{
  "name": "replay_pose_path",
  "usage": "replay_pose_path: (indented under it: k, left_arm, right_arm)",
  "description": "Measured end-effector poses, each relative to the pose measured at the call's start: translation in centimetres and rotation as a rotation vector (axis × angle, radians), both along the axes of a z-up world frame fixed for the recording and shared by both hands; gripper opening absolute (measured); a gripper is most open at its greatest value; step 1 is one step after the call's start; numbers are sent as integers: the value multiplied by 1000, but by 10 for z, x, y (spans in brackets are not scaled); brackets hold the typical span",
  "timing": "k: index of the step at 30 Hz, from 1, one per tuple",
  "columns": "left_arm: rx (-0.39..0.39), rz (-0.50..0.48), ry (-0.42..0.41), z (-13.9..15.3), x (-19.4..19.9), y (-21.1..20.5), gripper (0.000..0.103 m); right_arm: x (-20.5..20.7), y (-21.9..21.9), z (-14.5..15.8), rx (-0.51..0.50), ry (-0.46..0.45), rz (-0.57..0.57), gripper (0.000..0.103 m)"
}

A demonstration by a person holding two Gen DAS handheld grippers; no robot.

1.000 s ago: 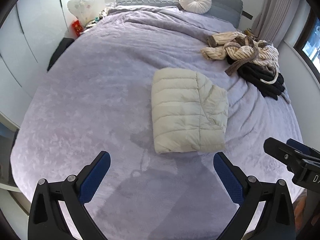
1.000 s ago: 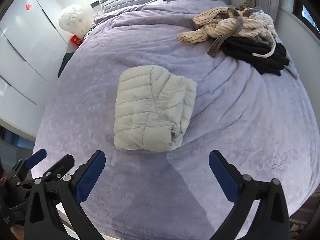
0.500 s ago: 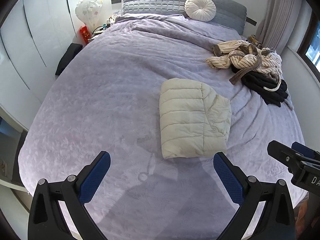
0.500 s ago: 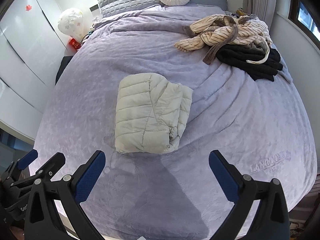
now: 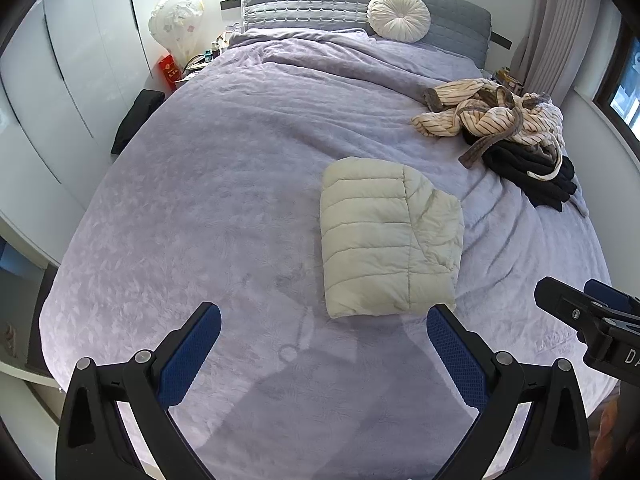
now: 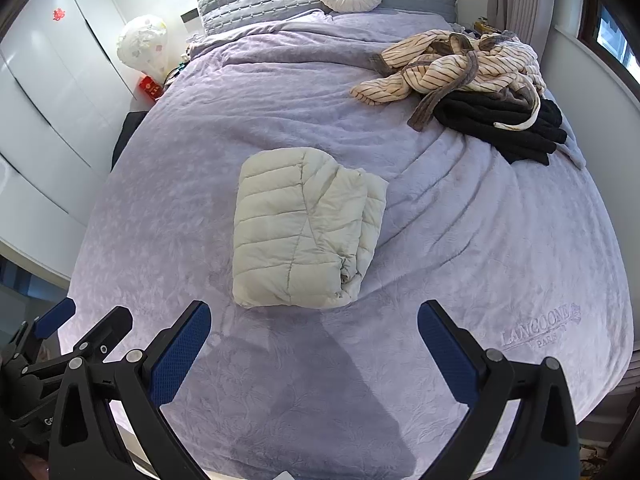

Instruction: Fold large clothes

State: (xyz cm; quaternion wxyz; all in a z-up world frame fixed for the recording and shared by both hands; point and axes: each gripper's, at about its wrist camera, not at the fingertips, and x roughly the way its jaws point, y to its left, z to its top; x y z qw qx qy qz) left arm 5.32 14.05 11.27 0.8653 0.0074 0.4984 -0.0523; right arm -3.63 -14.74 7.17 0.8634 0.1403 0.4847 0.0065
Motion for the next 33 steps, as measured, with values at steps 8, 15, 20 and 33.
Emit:
replay_pose_path:
  k: [8, 15, 20, 33]
  left_arm:
    - [4, -8, 4, 0, 2, 5, 103]
    - [4, -7, 4, -1, 1, 4, 103]
    - [6, -10, 5, -2, 3, 4, 103]
    - [6, -12, 5, -1, 4, 3, 103]
  right_arm:
    - [0, 0, 1, -1, 0, -2, 103]
    - [0, 0, 1, 0, 0, -3, 103]
    - [0, 1, 1, 1, 0, -4, 103]
    - [0, 2, 1, 1, 2, -2, 103]
